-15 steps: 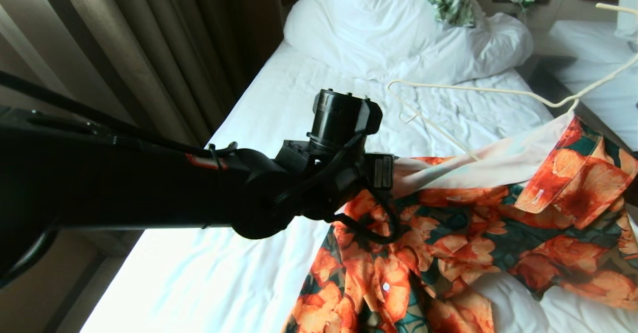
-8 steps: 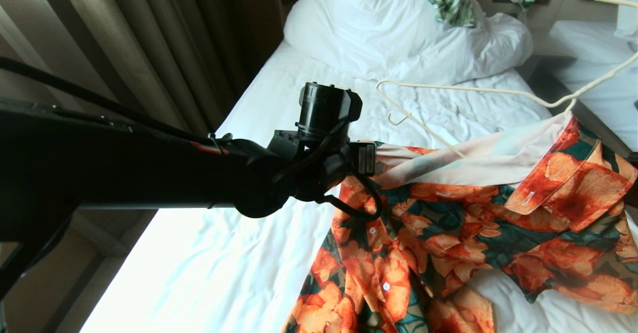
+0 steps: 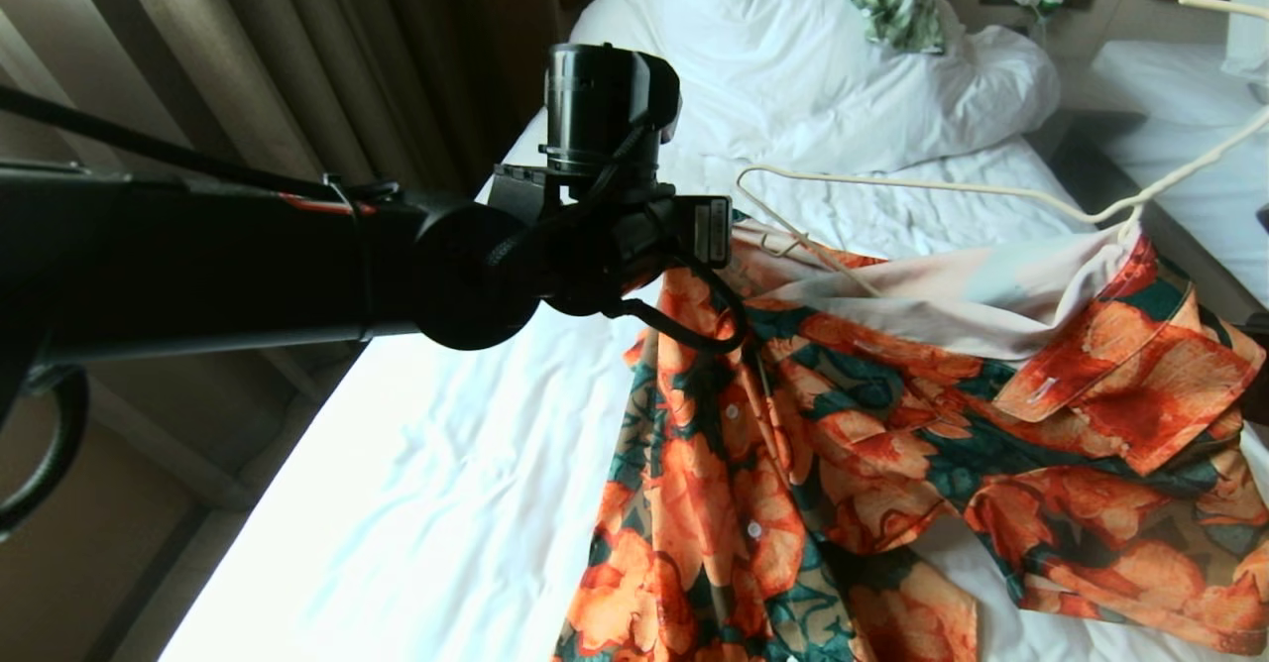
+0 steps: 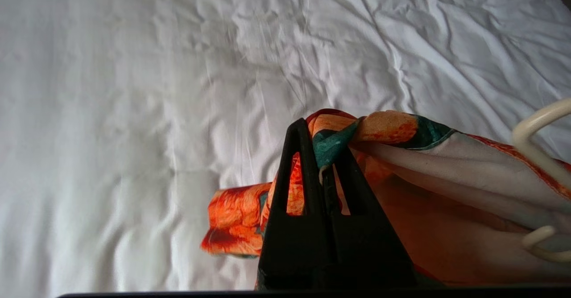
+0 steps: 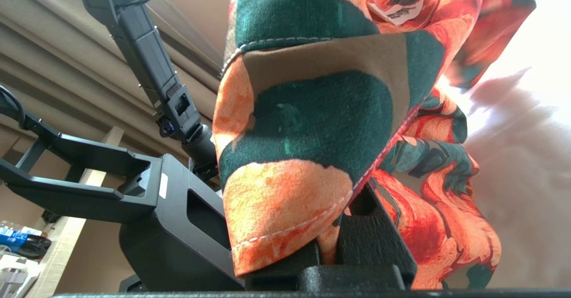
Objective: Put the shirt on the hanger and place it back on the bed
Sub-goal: Hook the other side of the shirt onto the hanger
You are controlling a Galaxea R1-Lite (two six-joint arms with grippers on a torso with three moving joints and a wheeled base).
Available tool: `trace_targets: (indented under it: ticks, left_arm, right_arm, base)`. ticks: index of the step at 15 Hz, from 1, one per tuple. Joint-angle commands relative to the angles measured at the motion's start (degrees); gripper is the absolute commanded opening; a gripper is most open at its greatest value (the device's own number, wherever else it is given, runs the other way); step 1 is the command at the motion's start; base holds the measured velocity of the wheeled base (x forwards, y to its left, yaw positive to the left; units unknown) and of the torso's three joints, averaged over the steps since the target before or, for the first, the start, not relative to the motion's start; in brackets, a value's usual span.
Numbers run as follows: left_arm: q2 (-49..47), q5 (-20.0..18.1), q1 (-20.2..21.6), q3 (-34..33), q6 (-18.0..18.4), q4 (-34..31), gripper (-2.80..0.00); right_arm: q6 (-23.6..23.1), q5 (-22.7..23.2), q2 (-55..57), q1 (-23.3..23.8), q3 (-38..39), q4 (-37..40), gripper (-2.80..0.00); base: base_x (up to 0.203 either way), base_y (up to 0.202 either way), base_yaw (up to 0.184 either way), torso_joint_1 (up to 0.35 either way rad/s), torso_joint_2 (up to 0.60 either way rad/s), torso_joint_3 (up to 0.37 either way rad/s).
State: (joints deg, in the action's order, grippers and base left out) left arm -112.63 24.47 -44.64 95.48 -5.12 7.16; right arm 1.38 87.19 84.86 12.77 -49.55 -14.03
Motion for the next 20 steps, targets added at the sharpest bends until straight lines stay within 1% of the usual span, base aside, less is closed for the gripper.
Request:
trace_targets:
  ticks: [1, 3, 7, 9, 10, 12, 14, 17, 19, 20]
  left_arm:
    - [1.23, 0.45, -0.08, 1.21, 0.82, 0.29, -2.80]
    - [1.72, 1.72, -0.71, 2.87, 1.25, 0.04, -2.80]
    - [2.91, 2.45, -4.14, 4.32, 2.61, 0.52, -2.80]
    - [2.95, 4.46, -5.38, 6.22, 3.84, 0.49, -2.80]
    - [3.07, 4.79, -5.99, 6.56, 4.28, 0.52, -2.80]
    - [4.33, 4.96, -8.04, 6.65, 4.66, 0.48, -2.80]
    - [5.52, 5.06, -10.35, 6.06, 4.66, 0.29, -2.80]
    - [6.54, 5.20, -13.40, 5.64, 4.68, -0.03, -2.80]
    - [6.16, 5.15, -13.45, 5.45, 4.79, -0.04, -2.80]
    - [5.95, 5.08, -12.47, 4.69, 5.23, -0.01, -2.80]
  right_arm:
    - [0.03, 0.48, 0.34, -0.16, -0.26, -0.12, -2.80]
    - [0.29, 0.48, 0.49, -0.81, -0.46, -0.12, -2.80]
    - [0.38, 0.48, 0.32, -2.23, -0.88, -0.09, -2.80]
    - [0.43, 0.48, 0.40, -2.39, -1.92, 0.55, -2.80]
    - [0.48, 0.48, 0.40, -2.39, -2.83, 1.51, -2.80]
    - [1.05, 0.48, 0.40, -2.39, -5.56, 4.54, -2.80]
    - [1.17, 0.48, 0.38, -2.48, -6.48, 4.84, -2.80]
    - [2.61, 0.48, 0.45, -2.44, -7.54, 4.81, -2.80]
    - [2.84, 0.48, 0.00, -2.62, -8.02, 4.89, -2.80]
    - [2.84, 0.48, -0.04, -2.57, -8.01, 4.98, -2.80]
  base:
    - [0.000, 0.000, 0.000, 0.000, 0.00, 0.000]
    - [0.000, 0.000, 0.000, 0.000, 0.00, 0.000]
    - [0.000, 0.000, 0.000, 0.000, 0.00, 0.000]
    - [0.000, 0.000, 0.000, 0.000, 0.00, 0.000]
    - [0.000, 0.000, 0.000, 0.000, 0.00, 0.000]
    - [0.000, 0.000, 0.000, 0.000, 0.00, 0.000]
    - [0.000, 0.000, 0.000, 0.000, 0.00, 0.000]
    - [0.000, 0.000, 0.000, 0.000, 0.00, 0.000]
    - [0.000, 0.000, 0.000, 0.000, 0.00, 0.000]
    - [0.000, 0.000, 0.000, 0.000, 0.00, 0.000]
